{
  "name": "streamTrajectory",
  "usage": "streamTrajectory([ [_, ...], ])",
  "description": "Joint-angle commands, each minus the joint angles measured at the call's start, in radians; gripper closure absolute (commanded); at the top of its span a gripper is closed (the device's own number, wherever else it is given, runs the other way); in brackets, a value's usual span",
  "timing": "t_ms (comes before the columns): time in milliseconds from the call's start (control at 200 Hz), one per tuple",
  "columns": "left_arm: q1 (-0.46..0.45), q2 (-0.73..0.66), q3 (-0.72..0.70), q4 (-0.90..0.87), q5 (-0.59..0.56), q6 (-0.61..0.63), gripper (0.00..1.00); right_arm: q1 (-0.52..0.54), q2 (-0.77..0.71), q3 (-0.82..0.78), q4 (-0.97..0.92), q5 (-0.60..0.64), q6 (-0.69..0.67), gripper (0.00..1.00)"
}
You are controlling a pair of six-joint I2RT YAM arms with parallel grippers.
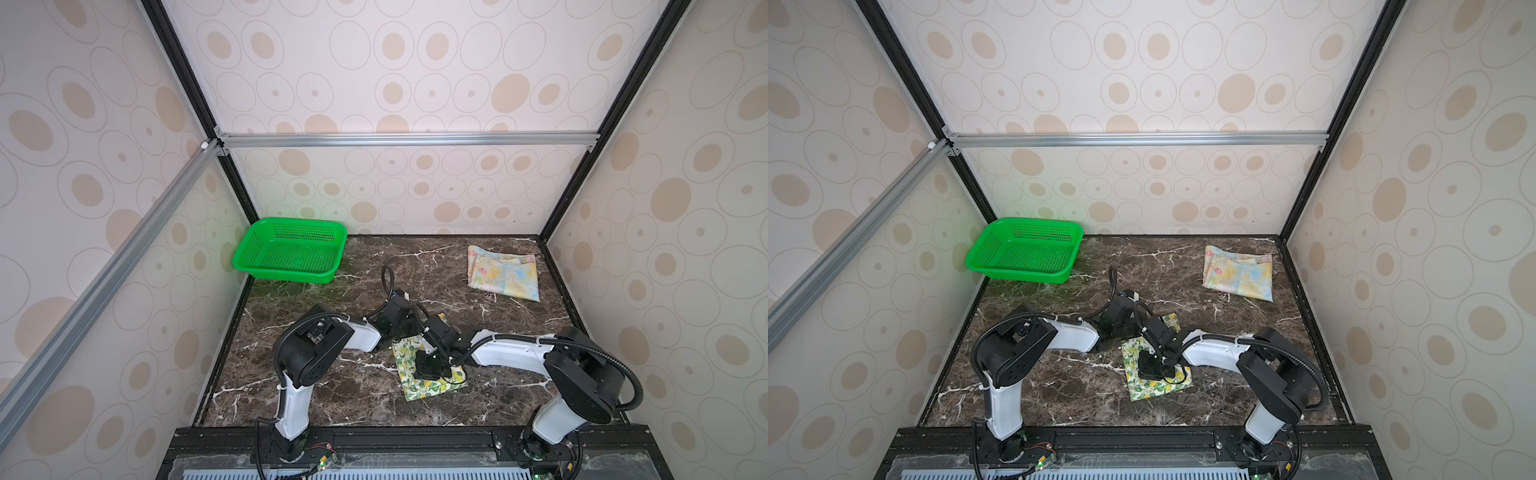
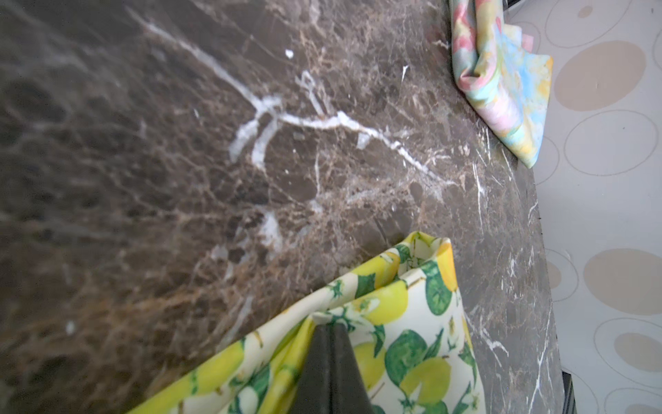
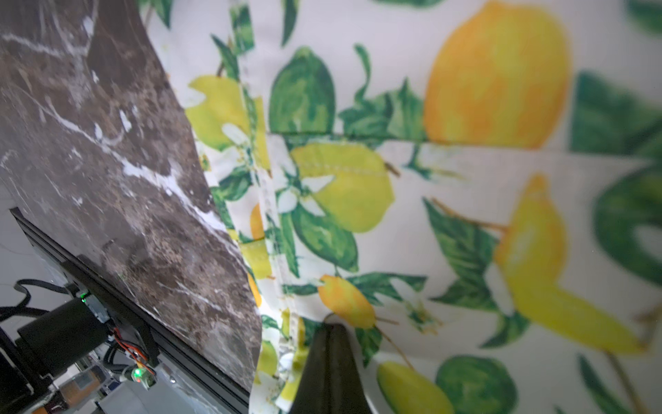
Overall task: Fold and stack skirts
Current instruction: Smooth out the skirt at the center of the table, then rotate the skirt at the center of the table.
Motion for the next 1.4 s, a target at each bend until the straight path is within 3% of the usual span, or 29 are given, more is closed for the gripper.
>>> streamTrajectory([
  [0,0.024,0.019,0.046,-0.005,-0.016,0.052,1.0,0.023,0.034,0.036,0.005,0.0,-0.036,1.0],
  [130,0.03,-0.068,0.077,-0.06,-0.014,0.105,1.0,0.015,-0.042,0.081,-0.081,-0.013,-0.052,1.0],
  [260,0.027,-0.194,0.015,-0.074,0.005,0.066,1.0,-0.026,-0.166,0.11,-0.189,-0.003,-0.082,1.0],
  [460,-0.029,-0.375,-0.083,-0.166,-0.029,0.058,1.0,-0.238,-0.274,0.107,-0.24,0.001,-0.16,1.0],
  [650,-0.155,-0.4,-0.145,-0.2,-0.037,-0.017,1.0,-0.387,-0.111,0.196,-0.214,-0.055,-0.308,1.0],
  [890,-0.268,-0.322,-0.223,-0.1,-0.042,-0.117,1.0,-0.421,0.127,0.321,-0.195,-0.036,-0.404,1.0],
  [1140,-0.306,-0.255,-0.223,-0.115,-0.018,-0.149,1.0,-0.446,0.225,0.342,-0.185,0.002,-0.415,1.0],
  [1395,-0.304,-0.265,-0.245,-0.252,-0.016,-0.144,1.0,-0.49,0.23,0.292,-0.132,0.017,-0.376,1.0],
])
